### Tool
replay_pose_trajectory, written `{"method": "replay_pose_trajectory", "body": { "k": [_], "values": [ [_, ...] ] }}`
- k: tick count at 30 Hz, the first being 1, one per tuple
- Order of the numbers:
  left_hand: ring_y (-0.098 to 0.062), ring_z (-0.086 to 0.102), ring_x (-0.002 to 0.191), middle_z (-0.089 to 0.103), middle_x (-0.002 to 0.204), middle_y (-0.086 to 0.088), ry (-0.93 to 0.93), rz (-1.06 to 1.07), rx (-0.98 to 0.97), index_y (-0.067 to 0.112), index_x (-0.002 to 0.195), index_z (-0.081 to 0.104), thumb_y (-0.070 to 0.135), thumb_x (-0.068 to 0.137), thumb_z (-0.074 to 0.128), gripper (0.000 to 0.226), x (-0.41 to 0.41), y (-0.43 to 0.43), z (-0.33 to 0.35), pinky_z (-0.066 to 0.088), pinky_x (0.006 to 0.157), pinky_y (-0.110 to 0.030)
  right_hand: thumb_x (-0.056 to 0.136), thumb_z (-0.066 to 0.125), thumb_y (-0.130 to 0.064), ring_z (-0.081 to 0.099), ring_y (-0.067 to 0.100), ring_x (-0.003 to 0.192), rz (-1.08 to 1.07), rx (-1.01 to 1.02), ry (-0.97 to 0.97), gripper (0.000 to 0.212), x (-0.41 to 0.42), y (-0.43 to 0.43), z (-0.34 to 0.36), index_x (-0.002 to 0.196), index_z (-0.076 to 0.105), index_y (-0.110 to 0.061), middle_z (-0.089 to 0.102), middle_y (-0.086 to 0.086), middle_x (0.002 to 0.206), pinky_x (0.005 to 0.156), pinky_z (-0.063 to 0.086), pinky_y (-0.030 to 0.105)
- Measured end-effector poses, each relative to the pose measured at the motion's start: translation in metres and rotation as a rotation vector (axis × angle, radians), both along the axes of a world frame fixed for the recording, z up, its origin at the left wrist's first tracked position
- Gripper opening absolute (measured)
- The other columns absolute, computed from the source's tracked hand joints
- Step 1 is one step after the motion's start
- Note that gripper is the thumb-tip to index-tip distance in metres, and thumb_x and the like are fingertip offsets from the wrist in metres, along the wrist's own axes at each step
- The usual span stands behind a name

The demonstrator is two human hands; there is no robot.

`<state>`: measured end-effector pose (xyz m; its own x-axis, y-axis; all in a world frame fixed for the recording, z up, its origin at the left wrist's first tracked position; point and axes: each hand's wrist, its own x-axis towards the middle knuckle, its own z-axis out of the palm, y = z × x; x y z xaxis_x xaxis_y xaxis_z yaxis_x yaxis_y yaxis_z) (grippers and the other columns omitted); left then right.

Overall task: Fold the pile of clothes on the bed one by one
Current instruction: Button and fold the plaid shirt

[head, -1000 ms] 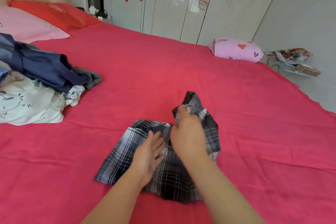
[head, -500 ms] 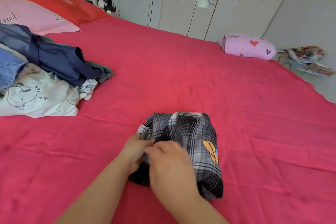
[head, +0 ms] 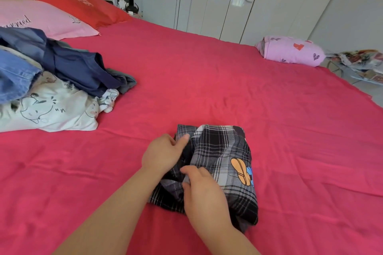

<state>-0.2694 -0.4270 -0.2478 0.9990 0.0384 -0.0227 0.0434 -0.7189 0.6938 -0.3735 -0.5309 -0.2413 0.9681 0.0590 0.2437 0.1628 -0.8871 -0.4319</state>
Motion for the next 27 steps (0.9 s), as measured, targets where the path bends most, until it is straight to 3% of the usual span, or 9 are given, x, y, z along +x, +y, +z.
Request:
{"method": "replay_pose_trajectory", "body": {
  "k": [2,5,8,12,15,18,20,23,27],
  "values": [
    [-0.019,0.048,0.058,0.046,0.054,-0.004,0.077,-0.100,0.116,0.011,0.063,0.055,0.057,0.085,0.052,0.051,0.003,-0.006,0.006,0.032,0.050,-0.030,0.093,0.039,-0.017,0.058,0.018,0.092,0.025,-0.025,-0.044,0.032,0.001,0.003,-0.006,0.119,0.056,-0.026,0.053,-0.003,0.106,0.074,0.043,0.027],
    [-0.022,0.053,0.066,0.053,0.067,-0.010,0.112,-0.159,0.059,0.013,0.071,0.060,0.028,0.088,0.058,0.023,0.014,-0.010,0.011,0.039,0.054,-0.029,0.083,0.041,-0.019,0.060,0.017,0.082,0.058,-0.043,-0.028,0.034,-0.001,0.005,-0.013,0.106,0.066,-0.023,0.057,-0.002,0.094,0.069,0.048,0.027],
    [-0.023,0.058,0.075,0.061,0.082,-0.010,0.250,-0.035,-0.398,0.010,0.083,0.057,0.014,0.092,0.054,0.010,0.023,-0.005,0.018,0.052,0.068,-0.033,0.077,0.051,-0.014,0.060,0.013,0.074,0.106,-0.045,-0.052,0.027,-0.005,0.000,-0.009,0.096,0.069,-0.023,0.057,-0.006,0.085,0.061,0.044,0.019],
    [-0.007,0.055,0.044,0.056,0.070,-0.008,0.283,0.149,-0.868,0.008,0.080,0.048,0.002,0.097,0.042,0.019,0.043,0.004,0.032,0.049,0.044,-0.020,0.084,0.037,-0.018,0.052,0.017,0.099,0.234,-0.010,0.015,0.039,-0.009,-0.002,0.003,0.114,0.061,-0.022,0.052,-0.002,0.106,0.077,0.033,0.021],
    [-0.006,0.053,0.034,0.059,0.068,-0.010,0.174,0.117,-0.584,0.004,0.090,0.051,0.017,0.099,0.042,0.017,0.050,0.002,0.033,0.049,0.040,-0.018,0.082,0.034,-0.022,0.052,0.018,0.098,0.246,-0.033,0.051,0.042,-0.006,0.002,0.004,0.113,0.062,-0.022,0.054,-0.001,0.106,0.079,0.037,0.024],
    [-0.025,0.066,0.064,0.067,0.072,-0.013,0.218,-0.087,-0.077,0.007,0.068,0.054,0.054,0.090,0.047,0.052,0.045,-0.005,0.024,0.055,0.065,-0.031,0.061,0.070,-0.027,0.057,0.008,0.069,0.151,-0.191,0.042,0.021,-0.003,0.007,-0.008,0.082,0.068,-0.030,0.057,-0.010,0.078,0.062,0.046,0.020],
    [-0.026,0.059,0.064,0.059,0.061,-0.008,0.226,-0.164,0.113,0.003,0.066,0.058,0.054,0.085,0.055,0.054,0.043,-0.009,0.020,0.046,0.058,-0.030,0.042,0.082,-0.042,0.054,0.003,0.054,0.145,-0.267,0.055,0.032,-0.002,0.011,-0.012,0.067,0.064,-0.033,0.053,-0.015,0.063,0.051,0.044,0.016],
    [-0.027,0.060,0.082,0.065,0.084,-0.016,0.190,-0.105,-0.011,-0.005,0.089,0.067,0.028,0.089,0.060,0.033,0.049,-0.008,0.021,0.051,0.075,-0.034,0.037,0.083,-0.055,0.054,0.007,0.052,0.131,-0.373,0.033,0.040,-0.004,0.008,-0.011,0.059,0.062,-0.029,0.054,-0.011,0.058,0.052,0.045,0.017],
    [-0.029,0.060,0.092,0.066,0.091,-0.013,0.028,0.006,-0.091,0.010,0.073,0.058,0.020,0.090,0.058,0.020,0.059,-0.005,0.033,0.045,0.075,-0.029,0.049,0.077,-0.037,0.053,0.011,0.056,0.144,-0.373,-0.115,0.022,-0.004,0.014,-0.005,0.056,0.060,-0.026,0.052,-0.010,0.061,0.060,0.040,0.023]
  ]
}}
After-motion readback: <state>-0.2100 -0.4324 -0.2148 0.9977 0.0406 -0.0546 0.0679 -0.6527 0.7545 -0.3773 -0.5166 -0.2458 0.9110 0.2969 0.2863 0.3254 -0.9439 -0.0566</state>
